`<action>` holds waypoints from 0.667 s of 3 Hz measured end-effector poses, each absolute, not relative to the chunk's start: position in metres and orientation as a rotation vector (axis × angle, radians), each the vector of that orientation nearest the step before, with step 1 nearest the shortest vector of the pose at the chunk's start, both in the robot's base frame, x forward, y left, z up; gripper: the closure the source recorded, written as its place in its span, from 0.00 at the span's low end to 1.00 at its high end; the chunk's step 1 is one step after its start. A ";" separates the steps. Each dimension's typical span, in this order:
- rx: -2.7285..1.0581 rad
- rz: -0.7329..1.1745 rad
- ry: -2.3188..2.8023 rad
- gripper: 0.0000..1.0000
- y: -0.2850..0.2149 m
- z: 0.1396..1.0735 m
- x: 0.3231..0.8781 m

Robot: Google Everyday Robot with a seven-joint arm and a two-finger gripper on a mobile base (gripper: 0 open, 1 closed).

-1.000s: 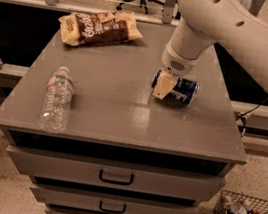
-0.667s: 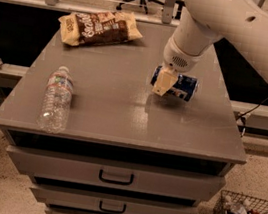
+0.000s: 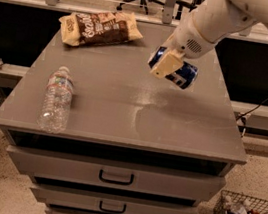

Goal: Place pepsi can upright

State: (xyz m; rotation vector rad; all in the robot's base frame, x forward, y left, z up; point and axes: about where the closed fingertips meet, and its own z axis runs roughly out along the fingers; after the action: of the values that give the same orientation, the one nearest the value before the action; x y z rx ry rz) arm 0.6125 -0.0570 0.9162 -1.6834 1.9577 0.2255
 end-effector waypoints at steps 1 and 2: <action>-1.621 0.403 1.824 1.00 -0.052 0.942 0.610; -1.524 0.627 1.662 1.00 -0.050 0.961 0.604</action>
Offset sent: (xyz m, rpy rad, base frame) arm -0.0225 -0.0020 0.0797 0.7209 0.0105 0.2003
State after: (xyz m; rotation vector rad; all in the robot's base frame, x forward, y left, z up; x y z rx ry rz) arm 0.6036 -0.0498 0.9605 -1.5243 1.6622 0.6267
